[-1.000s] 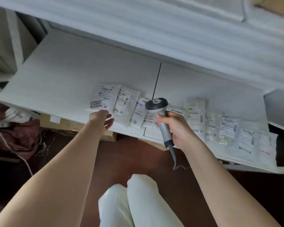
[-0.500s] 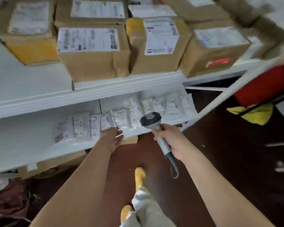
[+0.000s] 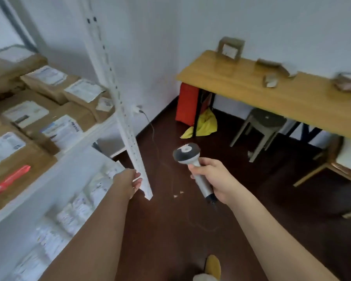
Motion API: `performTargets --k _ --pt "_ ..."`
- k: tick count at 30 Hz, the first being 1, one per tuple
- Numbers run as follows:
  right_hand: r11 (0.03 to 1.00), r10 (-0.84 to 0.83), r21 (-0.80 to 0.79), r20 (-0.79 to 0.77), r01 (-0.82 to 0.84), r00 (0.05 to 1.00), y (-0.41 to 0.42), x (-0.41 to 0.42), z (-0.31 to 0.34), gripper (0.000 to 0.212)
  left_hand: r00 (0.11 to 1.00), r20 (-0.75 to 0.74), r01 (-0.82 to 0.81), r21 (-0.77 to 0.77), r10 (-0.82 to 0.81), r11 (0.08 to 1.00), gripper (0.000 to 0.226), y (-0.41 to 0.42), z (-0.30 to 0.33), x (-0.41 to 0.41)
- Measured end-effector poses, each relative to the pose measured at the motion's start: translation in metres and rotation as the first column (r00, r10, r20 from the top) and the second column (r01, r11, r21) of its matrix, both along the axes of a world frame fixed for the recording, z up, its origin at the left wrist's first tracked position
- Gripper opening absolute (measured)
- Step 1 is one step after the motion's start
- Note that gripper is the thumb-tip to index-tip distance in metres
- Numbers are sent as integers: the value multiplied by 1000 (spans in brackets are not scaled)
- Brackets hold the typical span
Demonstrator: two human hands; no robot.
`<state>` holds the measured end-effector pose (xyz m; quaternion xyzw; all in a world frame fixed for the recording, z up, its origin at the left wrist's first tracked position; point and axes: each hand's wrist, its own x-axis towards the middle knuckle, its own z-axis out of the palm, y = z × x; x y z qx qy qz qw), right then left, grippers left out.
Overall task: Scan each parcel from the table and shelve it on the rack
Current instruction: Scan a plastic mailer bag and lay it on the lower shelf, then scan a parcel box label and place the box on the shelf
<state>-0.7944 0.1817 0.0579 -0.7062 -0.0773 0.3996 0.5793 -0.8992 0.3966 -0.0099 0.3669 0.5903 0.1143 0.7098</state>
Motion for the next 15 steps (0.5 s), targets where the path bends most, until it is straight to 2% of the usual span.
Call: performTargets --k 4,9,15 --pt "988 -155 17 26 155 988 -57 120 16 13 973 73 220 -23 -218 975 21 -52 13 162" --pt "929 -370 50 31 368 929 -107 247 34 20 868 121 485 1 -482 874 16 -107 37 312" --pt "850 -518 107 -1 515 855 -122 372 32 19 850 29 526 33 -527 850 25 -93 23 466"
